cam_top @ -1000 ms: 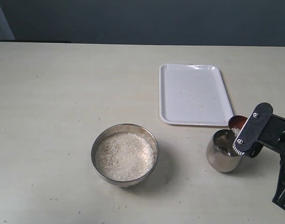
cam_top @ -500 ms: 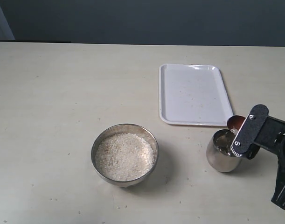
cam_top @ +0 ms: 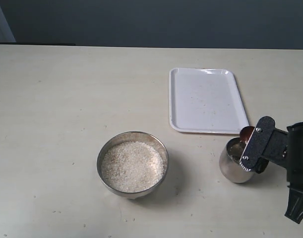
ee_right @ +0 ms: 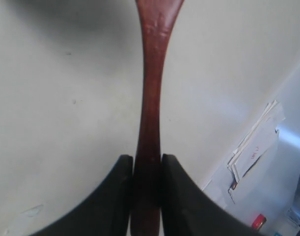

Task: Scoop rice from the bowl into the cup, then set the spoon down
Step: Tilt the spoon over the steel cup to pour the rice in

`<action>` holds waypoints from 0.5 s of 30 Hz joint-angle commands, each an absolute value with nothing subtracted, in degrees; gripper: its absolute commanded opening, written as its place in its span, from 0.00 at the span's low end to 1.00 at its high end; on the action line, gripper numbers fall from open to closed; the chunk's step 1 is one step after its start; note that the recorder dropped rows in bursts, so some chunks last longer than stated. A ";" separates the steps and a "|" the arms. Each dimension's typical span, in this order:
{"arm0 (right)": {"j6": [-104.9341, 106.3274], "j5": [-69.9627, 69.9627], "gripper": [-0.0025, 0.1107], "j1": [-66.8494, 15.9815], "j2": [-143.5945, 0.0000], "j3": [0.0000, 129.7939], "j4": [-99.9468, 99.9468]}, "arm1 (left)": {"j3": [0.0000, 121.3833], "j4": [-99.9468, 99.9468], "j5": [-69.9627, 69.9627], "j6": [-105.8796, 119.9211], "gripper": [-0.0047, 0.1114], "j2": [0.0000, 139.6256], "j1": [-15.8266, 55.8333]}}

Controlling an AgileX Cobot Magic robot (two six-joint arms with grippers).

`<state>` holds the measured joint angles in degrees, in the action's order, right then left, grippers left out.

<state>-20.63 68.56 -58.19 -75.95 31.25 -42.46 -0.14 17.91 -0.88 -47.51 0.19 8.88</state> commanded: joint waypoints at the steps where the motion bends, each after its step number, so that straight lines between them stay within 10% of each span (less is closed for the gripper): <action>1: -22.11 69.96 0.01 -58.43 -76.34 31.12 -44.29 | 0.00 18.09 -0.44 -47.46 0.04 0.00 9.24; 15: -24.04 69.96 0.01 -59.52 -76.34 31.12 -46.10 | 0.00 18.09 -0.44 -47.46 0.04 0.00 9.24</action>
